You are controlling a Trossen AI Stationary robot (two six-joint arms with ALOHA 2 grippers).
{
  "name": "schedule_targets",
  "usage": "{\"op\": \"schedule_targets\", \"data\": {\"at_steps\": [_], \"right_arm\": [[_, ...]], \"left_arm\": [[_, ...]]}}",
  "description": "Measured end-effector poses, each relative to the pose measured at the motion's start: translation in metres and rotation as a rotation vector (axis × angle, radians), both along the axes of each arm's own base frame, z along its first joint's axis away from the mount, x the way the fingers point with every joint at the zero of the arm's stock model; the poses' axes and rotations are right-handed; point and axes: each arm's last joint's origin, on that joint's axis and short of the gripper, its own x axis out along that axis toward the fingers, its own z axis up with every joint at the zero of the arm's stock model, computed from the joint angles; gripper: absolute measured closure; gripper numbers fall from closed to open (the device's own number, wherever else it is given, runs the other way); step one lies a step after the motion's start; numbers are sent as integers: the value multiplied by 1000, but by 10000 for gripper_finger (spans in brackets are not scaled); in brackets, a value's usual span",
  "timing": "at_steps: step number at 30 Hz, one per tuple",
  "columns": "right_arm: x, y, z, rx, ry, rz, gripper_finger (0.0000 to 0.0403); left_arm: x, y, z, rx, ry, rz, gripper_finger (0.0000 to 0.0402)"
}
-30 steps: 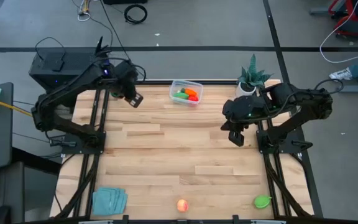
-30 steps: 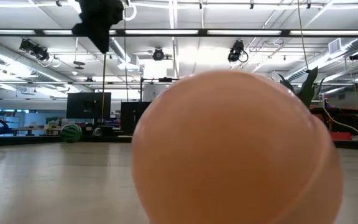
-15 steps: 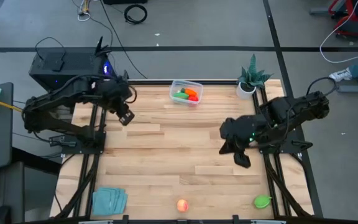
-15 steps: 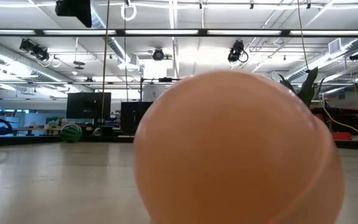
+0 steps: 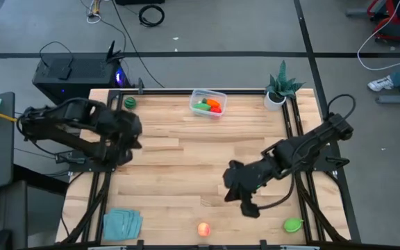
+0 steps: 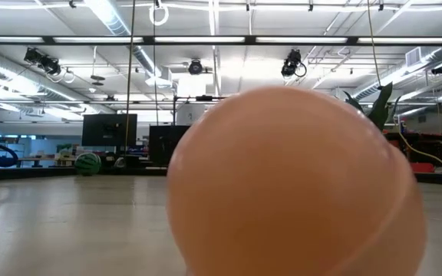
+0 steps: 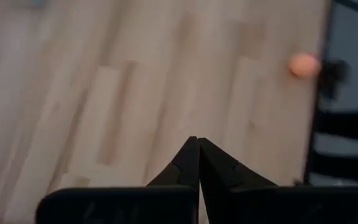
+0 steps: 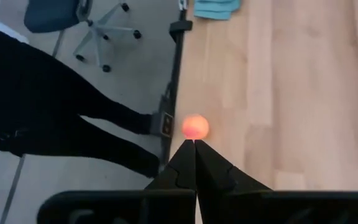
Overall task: Pick and placing Produce into tupperware
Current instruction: Put the light pink peach into the transparent container
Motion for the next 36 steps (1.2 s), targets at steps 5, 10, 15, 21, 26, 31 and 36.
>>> {"op": "schedule_targets", "data": {"at_steps": [5,10,15,21,26,31,36], "right_arm": [[12,17,-14,3,-4,25,400],[27,28,-33,-10,26,26,397],[38,37,-50,-39,46,47,395],[44,33,-56,-56,56,32,387],[42,30,-51,-49,42,29,345],[42,34,-50,-94,-10,99,272],[45,38,-46,-170,-127,82,191]], "left_arm": [[-3,-20,2,7,-29,-167,388],[-6,-34,2,30,-36,-294,390],[-7,-43,3,3,-56,-308,393],[-4,-52,8,-32,-126,-312,389],[-1,-54,11,-55,-171,-293,393],[1,-54,13,-63,-201,-261,386],[2,-55,14,-66,-214,-260,395]]}}
